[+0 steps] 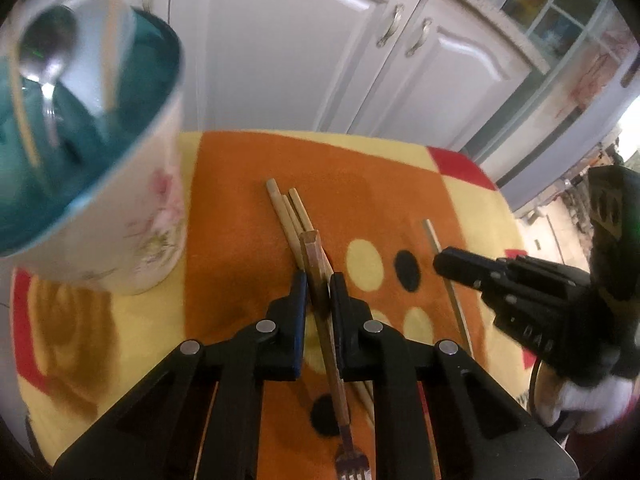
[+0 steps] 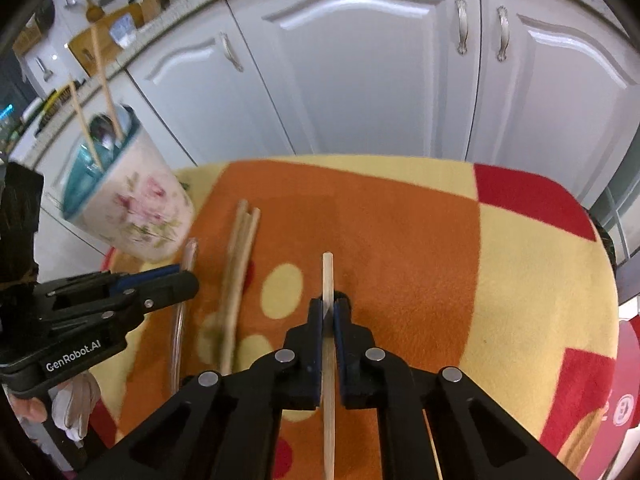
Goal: Organize utensils
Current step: 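Lift the fork and chopstick upright and carry them over the holder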
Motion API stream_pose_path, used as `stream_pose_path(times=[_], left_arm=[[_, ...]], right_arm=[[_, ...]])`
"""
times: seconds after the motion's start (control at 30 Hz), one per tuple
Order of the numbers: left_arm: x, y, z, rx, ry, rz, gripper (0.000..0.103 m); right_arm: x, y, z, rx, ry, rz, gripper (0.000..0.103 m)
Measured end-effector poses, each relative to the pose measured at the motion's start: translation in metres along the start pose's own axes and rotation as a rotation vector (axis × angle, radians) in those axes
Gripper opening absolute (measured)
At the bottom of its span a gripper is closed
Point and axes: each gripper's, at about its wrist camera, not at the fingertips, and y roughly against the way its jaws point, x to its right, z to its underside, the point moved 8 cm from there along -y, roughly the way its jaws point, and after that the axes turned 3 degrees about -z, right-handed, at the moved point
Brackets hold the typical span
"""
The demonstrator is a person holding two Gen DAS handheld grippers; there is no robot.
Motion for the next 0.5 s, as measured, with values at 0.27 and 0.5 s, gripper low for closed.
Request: stream_pose_path(times=[0.27, 0.5], left_arm=[[-0.005, 0.063, 0.003, 0.102, -0.021, 0.04, 0.01], [-0.001, 0.11, 0.014, 0.16, -0.057, 0.083, 0.01]], right_arm=[[-0.026, 0.053, -0.004, 0.101, 0.04, -0.045, 0.005], [-0.055, 0.091, 0.0, 0.173, 0.073, -0.084, 0.005]])
